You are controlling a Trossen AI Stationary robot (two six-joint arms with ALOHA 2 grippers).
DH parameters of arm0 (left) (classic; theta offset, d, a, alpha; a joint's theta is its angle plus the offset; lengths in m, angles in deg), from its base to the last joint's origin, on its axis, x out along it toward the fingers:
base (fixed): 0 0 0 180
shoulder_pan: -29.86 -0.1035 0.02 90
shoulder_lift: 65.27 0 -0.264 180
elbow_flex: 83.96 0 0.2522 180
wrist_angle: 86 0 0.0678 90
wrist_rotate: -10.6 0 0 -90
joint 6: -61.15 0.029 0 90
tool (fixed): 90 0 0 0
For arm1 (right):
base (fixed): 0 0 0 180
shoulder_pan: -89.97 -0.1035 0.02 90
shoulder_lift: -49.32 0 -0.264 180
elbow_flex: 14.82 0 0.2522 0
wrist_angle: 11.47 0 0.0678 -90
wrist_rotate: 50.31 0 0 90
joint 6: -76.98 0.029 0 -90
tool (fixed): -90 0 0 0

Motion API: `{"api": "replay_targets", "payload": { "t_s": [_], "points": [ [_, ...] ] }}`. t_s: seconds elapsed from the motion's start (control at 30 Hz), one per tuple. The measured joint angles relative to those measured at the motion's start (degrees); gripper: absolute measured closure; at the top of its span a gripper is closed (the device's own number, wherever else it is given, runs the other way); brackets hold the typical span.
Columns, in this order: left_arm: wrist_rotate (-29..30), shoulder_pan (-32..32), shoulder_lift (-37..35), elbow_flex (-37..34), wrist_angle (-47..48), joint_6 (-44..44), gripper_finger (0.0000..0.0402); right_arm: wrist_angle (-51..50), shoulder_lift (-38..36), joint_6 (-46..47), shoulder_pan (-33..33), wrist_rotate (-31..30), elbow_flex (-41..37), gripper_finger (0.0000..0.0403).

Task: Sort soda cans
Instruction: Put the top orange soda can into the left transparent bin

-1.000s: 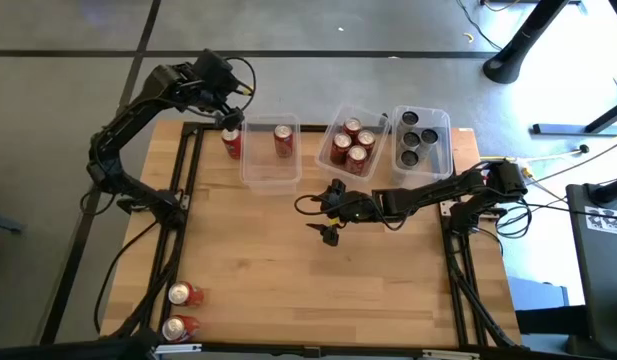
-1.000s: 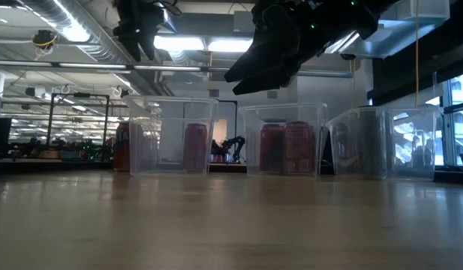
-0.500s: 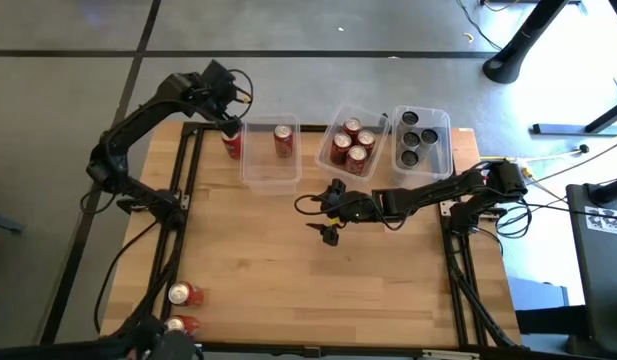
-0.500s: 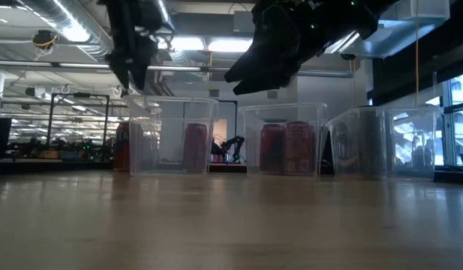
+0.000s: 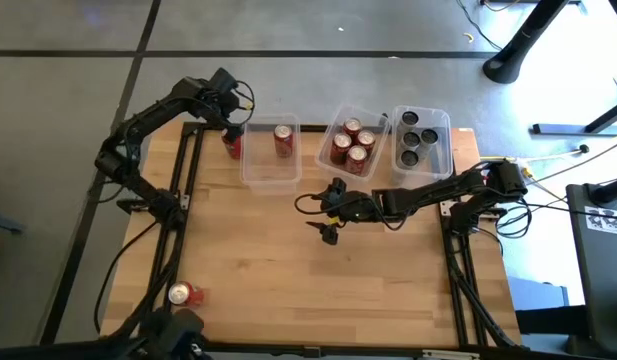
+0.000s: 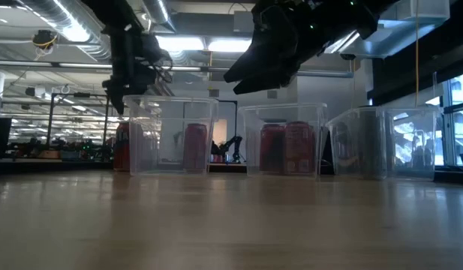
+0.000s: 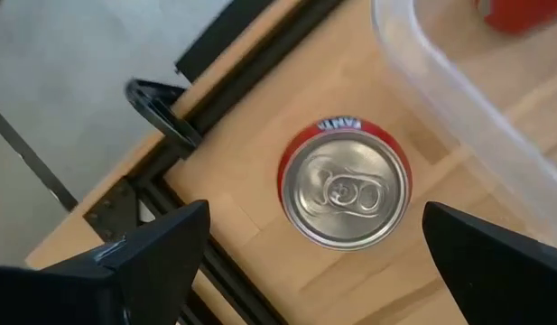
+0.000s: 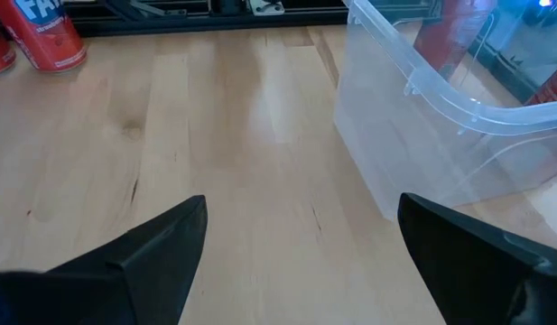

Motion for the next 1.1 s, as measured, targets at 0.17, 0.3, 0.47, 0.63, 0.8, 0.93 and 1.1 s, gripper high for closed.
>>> {"api": "replay_targets", "payload": {
  "t_s": [0.17,0.3,0.47,0.63,0.8,0.93,1.1],
  "points": [
    [-0.86,0.09,2.13,0.00,0.92,1.83,0.0010,-0.03,0.00,0.02,0.00,0.04,0.02,0.0042],
    [-2.34,0.09,2.93,0.02,-0.65,3.76,0.0010,-0.26,0.00,0.02,0.00,0.04,0.02,0.0042],
    [-2.41,0.09,4.81,0.00,-0.40,6.09,0.0010,-0.28,0.00,0.00,0.00,0.04,0.02,0.0042],
    [-2.57,0.44,6.96,0.00,-0.80,6.30,0.0010,-0.31,0.00,0.06,0.00,0.06,0.02,0.0042],
    [-2.59,0.43,8.93,0.00,-0.25,6.47,0.0010,-0.33,0.00,0.15,0.00,0.07,0.02,0.0042],
    [-2.55,0.60,9.17,0.00,-0.13,6.47,0.0010,-0.33,0.00,0.26,0.00,0.07,0.02,0.0042],
    [-2.59,0.70,9.17,0.00,-0.32,6.44,0.0012,-0.33,0.00,0.26,0.00,0.07,0.02,0.0042]
  ]
}}
